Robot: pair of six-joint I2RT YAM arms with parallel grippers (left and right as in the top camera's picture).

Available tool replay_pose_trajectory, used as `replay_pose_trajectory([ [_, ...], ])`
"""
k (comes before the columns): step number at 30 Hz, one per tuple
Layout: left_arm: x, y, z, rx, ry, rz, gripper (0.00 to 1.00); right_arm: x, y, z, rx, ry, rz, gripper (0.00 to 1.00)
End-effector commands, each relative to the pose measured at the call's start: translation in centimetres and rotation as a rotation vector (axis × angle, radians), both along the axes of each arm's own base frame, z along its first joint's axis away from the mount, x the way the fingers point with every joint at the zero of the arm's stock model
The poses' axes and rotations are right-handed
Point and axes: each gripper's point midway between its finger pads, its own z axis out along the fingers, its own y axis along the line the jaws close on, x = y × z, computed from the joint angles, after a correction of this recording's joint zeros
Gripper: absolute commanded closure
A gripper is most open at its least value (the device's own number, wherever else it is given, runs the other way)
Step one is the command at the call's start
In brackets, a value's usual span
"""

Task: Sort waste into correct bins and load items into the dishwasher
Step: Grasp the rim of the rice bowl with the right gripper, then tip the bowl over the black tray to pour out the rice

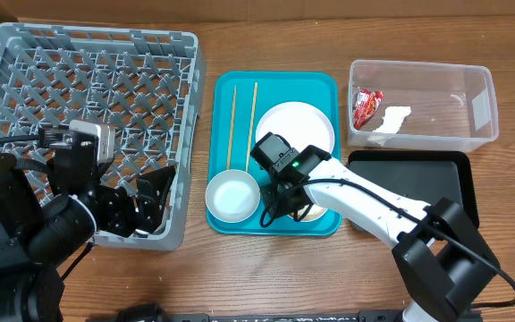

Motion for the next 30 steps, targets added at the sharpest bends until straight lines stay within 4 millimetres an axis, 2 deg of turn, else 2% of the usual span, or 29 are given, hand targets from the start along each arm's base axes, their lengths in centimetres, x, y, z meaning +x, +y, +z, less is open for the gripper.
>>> replay_pose_trajectory([
  [1, -0.1, -0.1, 0.4, 0.018, -0.022, -0.012, 0.0, -0.3, -0.3, -0.5, -0.013, 0.018, -0.002, 0.81],
  [4, -0.1, -0.1, 0.4, 0.018, -0.022, -0.012, 0.0, -0.4, -0.4, -1.3, -0.029, 0.032, -0.001, 0.8],
  [7, -0.1, -0.1, 0.4, 0.018, -0.022, -0.012, 0.0, -0.5, -0.5, -1.7, -0.038, 0.041, -0.001, 0.94],
  [8, -0.1, -0.1, 0.4, 0.018, -0.022, -0.012, 0.0, -0.5, -0.6, -1.7, -0.041, 0.039, -0.001, 0.96],
  [11, -0.1, -0.1, 0.4, 0.018, -0.022, -0.012, 0.0, -0.2, -0.8, -1.4, -0.056, 0.028, -0.003, 0.96],
  [14, -0.1, -0.1, 0.4, 0.018, -0.021, -0.012, 0.0, -0.2, -0.8, -0.3, -0.064, 0.035, -0.004, 0.96],
  [19, -0.1, -0.1, 0.4, 0.018, -0.021, -0.012, 0.0, 0.3, -0.4, 3.7, -0.027, 0.004, -0.042, 0.96],
  [23, -0.1, -0.1, 0.4, 0.018, -0.021, -0.012, 0.0, 1.4, -0.6, 8.0, 0.084, -0.053, -0.145, 0.96],
  [27, -0.1, -0.1, 0.4, 0.018, -0.021, -0.012, 0.0, 2.7, -2.9, 12.8, 0.214, -0.108, -0.259, 0.96],
  [30, -0.1, -0.1, 0.4, 0.018, -0.021, -0.012, 0.0, 3.3, -5.7, 16.2, 0.311, -0.143, -0.334, 0.96],
])
